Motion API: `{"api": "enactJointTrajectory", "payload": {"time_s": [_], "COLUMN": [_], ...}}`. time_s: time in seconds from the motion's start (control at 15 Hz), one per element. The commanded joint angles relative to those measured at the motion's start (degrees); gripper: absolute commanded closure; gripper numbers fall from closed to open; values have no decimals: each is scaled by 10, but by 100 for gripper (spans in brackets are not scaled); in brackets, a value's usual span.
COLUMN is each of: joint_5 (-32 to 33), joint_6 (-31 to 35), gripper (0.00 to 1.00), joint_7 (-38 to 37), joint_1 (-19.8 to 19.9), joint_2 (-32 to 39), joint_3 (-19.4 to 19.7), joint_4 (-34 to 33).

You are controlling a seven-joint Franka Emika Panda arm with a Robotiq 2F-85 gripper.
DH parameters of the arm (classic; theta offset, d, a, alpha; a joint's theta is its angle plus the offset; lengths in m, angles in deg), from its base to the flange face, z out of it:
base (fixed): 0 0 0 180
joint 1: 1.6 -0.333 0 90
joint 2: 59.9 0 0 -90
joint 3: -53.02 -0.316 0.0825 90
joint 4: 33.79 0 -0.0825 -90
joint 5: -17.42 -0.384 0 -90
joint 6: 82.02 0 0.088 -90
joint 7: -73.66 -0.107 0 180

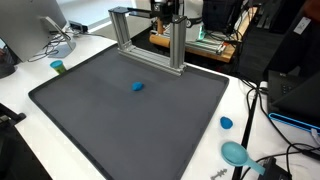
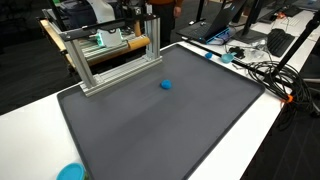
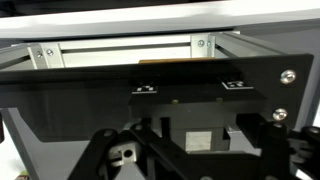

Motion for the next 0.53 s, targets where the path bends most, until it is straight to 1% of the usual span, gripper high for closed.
{"api": "enactJointTrajectory", "payload": {"time_s": [0.0, 0.07, 0.13, 0.2, 0.47], "joint_5": [-4, -3, 1, 2, 6], "joint_6": [4, 4, 5, 5, -13], "gripper": [42, 53, 61, 66, 67], "joint_7": [4, 3, 2, 0, -2], "joint_1": [7, 8, 10, 12, 13], "joint_2": [-15, -15, -15, -16, -15], "joint_3": [-8, -10, -10, -11, -19], "joint_4": [14, 14, 13, 13, 3]}}
